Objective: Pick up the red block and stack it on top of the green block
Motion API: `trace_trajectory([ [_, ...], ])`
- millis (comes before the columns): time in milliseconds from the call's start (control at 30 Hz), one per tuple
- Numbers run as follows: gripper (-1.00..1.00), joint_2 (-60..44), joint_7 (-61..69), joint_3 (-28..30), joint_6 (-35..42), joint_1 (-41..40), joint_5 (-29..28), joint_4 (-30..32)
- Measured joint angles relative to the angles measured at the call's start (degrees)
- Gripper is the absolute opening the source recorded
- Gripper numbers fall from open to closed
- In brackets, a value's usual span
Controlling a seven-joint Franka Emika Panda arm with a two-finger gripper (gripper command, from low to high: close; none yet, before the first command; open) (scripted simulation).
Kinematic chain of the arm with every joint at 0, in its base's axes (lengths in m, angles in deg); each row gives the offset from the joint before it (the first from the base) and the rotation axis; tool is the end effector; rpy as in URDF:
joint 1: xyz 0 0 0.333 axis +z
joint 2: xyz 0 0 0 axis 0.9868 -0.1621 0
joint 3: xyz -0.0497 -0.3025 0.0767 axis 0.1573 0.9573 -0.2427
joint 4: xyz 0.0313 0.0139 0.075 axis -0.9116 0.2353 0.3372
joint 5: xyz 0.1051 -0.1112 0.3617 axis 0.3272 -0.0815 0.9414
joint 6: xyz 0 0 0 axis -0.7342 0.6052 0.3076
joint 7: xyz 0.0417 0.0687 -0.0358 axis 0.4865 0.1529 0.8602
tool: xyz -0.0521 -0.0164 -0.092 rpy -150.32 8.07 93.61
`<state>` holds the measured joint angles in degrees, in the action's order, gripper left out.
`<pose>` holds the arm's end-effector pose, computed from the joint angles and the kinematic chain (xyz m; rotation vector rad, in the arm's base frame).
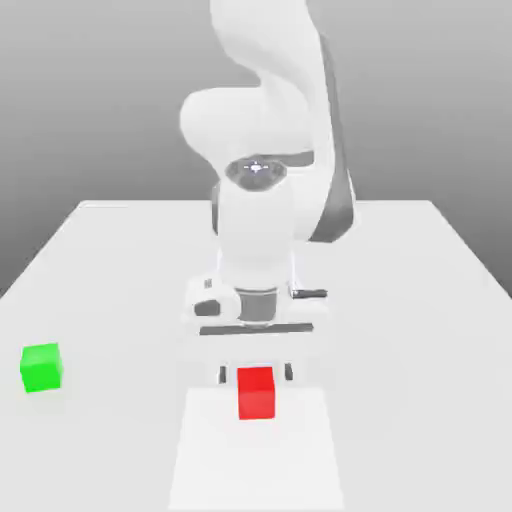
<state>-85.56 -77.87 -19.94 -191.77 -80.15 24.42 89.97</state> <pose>0.3390 -0.0004 0.1489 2.9377 -1.1133 0.0005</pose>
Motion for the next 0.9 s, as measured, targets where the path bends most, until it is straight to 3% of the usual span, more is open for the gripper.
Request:
trace_trajectory([
  [33,-1.0,-1.1,0.1,-0.1,-0.9,-0.1,0.1,-0.1],
  [267,-1.0,-0.8,-0.2,-0.2,-0.7,-0.2,-0.2,-0.1],
  [533,-1.0,13.8,0.1,0.5,12.1,-0.5,-0.8,1.8],
  [900,-1.0,13.1,26.5,14.0,18.5,-13.1,-0.9,-5.3],
])
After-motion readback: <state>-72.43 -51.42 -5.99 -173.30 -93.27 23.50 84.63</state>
